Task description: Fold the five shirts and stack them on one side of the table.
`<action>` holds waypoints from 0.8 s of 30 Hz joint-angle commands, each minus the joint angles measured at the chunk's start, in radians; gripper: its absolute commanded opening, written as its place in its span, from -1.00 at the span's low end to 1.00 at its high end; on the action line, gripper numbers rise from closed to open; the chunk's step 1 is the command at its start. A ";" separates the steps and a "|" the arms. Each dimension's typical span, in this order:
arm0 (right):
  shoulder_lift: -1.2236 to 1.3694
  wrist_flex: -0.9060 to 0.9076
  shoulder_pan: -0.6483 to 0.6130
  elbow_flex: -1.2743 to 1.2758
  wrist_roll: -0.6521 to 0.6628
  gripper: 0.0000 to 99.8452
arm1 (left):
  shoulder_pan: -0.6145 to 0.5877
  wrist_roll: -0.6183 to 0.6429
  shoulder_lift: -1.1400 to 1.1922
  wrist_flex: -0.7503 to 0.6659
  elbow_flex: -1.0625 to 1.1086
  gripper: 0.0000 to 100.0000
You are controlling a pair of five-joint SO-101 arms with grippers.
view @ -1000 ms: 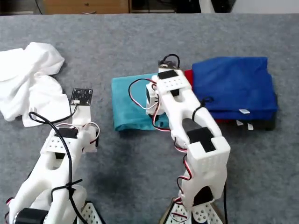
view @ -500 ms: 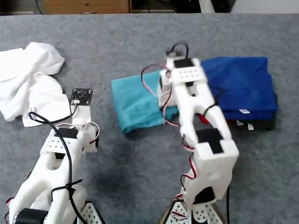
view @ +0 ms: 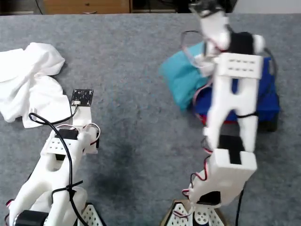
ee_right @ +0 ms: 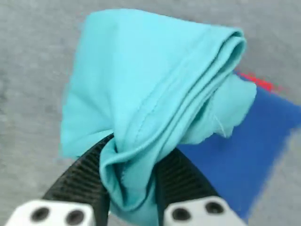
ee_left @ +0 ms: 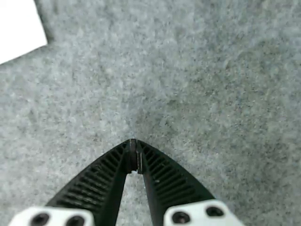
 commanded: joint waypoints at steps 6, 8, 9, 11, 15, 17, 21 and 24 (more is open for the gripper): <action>0.001 0.006 0.328 -0.064 0.213 -1.00 | -0.011 -0.008 -0.024 -0.006 -0.005 -0.96; 0.007 0.006 0.366 -0.061 0.232 -1.00 | -0.011 -0.008 -0.024 -0.006 -0.005 -0.96; 0.010 0.005 0.383 -0.061 0.242 -1.00 | -0.011 -0.008 -0.024 -0.006 -0.005 -0.96; 0.018 0.003 0.404 -0.065 0.273 -1.00 | -0.011 -0.009 -0.024 -0.006 -0.005 -0.96; 0.045 0.011 0.406 -0.058 0.399 -0.99 | -0.011 -0.008 -0.024 -0.006 -0.005 -0.96; 0.056 0.011 0.407 -0.064 0.420 -0.87 | -0.011 -0.011 -0.024 -0.006 -0.005 -0.96; 0.047 0.026 0.418 -0.094 0.281 -0.33 | -0.011 -0.012 -0.024 -0.005 -0.005 -0.96; 0.028 0.034 0.415 -0.142 0.276 -0.12 | -0.011 -0.012 -0.024 -0.005 -0.005 -0.96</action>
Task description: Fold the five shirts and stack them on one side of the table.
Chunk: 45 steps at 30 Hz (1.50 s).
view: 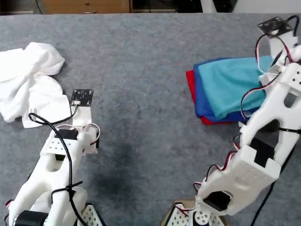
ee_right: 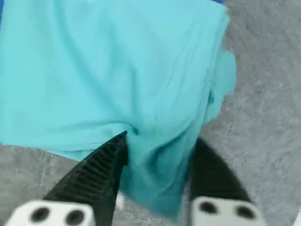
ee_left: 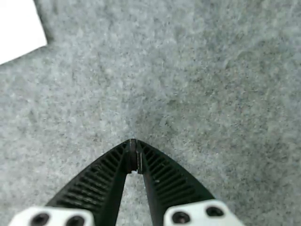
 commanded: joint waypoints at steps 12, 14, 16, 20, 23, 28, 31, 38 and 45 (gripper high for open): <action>-0.074 0.066 -0.073 -0.176 0.017 -0.96 | -0.012 -0.009 -0.024 -0.005 -0.006 -0.96; -0.047 0.061 -0.079 -0.145 0.037 -0.96 | -0.012 -0.009 -0.024 -0.003 -0.006 -0.96; -0.008 0.054 -0.062 -0.111 0.029 -0.94 | -0.012 -0.008 -0.024 -0.003 -0.006 -0.96; 0.110 -0.011 -0.018 -0.044 0.006 -1.00 | -0.012 -0.005 -0.024 0.017 -0.015 -0.96; 0.220 -0.048 0.015 -0.018 0.008 -1.00 | -0.018 -0.005 -0.033 0.124 -0.083 -0.96; 0.357 -0.072 0.041 -0.025 0.008 -1.00 | -0.155 -0.003 -0.024 0.479 -0.496 -0.96; 0.375 -0.072 0.021 -0.025 0.008 -1.00 | -0.247 -0.011 -0.024 0.554 -0.689 -0.96; 0.271 -0.006 -0.056 -0.128 -0.028 -1.00 | -0.397 -0.103 0.008 0.621 -0.879 -0.96; 0.147 0.077 -0.102 -0.318 -0.054 -1.00 | -0.667 -0.060 0.312 0.499 -0.996 -0.55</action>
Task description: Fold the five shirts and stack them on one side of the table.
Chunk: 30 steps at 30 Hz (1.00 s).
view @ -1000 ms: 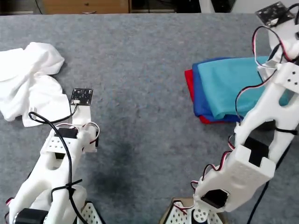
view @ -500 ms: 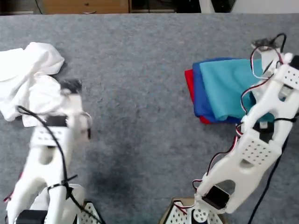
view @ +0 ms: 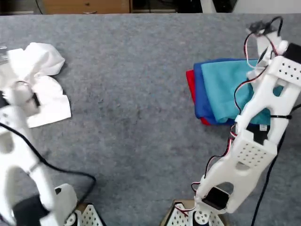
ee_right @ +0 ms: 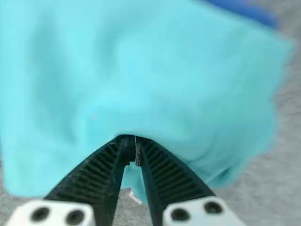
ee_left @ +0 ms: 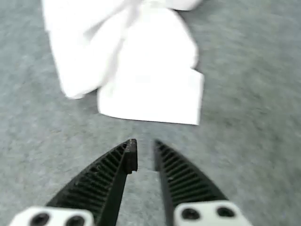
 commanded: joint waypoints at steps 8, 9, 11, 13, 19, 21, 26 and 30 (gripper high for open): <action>-0.197 0.048 -0.101 -0.077 -0.058 -1.00 | -0.117 0.069 0.727 0.002 -0.577 -0.54; -0.206 0.046 -0.111 -0.067 -0.058 -1.00 | -0.097 0.069 0.805 0.040 -0.634 -0.54; -0.225 0.046 -0.130 -0.047 -0.058 -1.00 | -0.060 0.071 0.941 0.120 -0.750 -0.57; -0.240 0.046 -0.142 -0.038 -0.058 -1.00 | -0.029 0.063 1.058 0.212 -0.882 -0.66; -0.265 0.046 -0.150 -0.039 -0.055 -1.00 | 0.026 0.049 1.300 0.439 -1.246 -0.95; -0.269 0.046 -0.150 -0.039 -0.057 -1.00 | 0.023 0.046 1.311 0.439 -1.274 -0.96; -0.300 0.046 -0.153 -0.039 -0.057 -1.00 | 0.014 0.008 1.168 0.439 -1.125 -0.96; -0.308 0.046 -0.173 -0.038 -0.057 -1.00 | 0.071 -0.037 0.977 0.434 -0.919 -0.96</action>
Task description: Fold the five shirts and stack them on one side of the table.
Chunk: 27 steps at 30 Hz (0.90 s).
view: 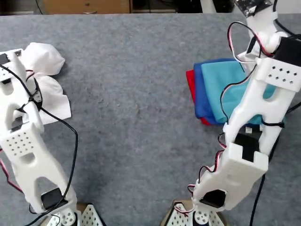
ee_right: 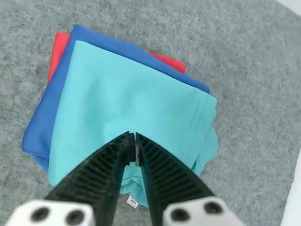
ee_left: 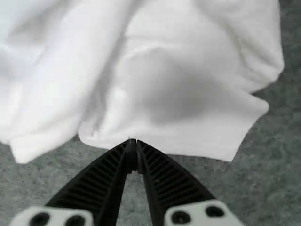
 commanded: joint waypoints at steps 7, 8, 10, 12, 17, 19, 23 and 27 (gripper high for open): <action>-0.053 0.014 -0.087 0.002 -0.014 -1.00 | 0.213 0.299 -0.246 -0.109 0.324 -0.73; -0.054 0.014 -0.090 0.002 -0.011 -1.00 | 0.212 0.361 -0.234 -0.129 0.356 -0.67; -0.054 0.014 -0.090 0.001 -0.009 -1.00 | 0.206 0.427 -0.200 -0.166 0.399 -0.64; -0.051 0.014 -0.087 0.002 -0.011 -1.00 | 0.206 0.430 -0.156 -0.180 0.414 -0.64; -0.053 0.014 -0.084 0.002 -0.012 -1.00 | 0.203 0.428 -0.042 -0.181 0.362 -0.77; -0.054 0.014 -0.084 0.002 -0.012 -1.00 | 0.196 0.427 -0.010 -0.173 0.331 -0.83; -0.054 0.015 -0.084 0.002 -0.012 -1.00 | 0.164 0.388 -0.010 -0.149 0.298 -0.97; -0.054 0.015 -0.088 0.002 -0.020 -1.00 | 0.118 0.339 -0.119 -0.011 0.198 -0.95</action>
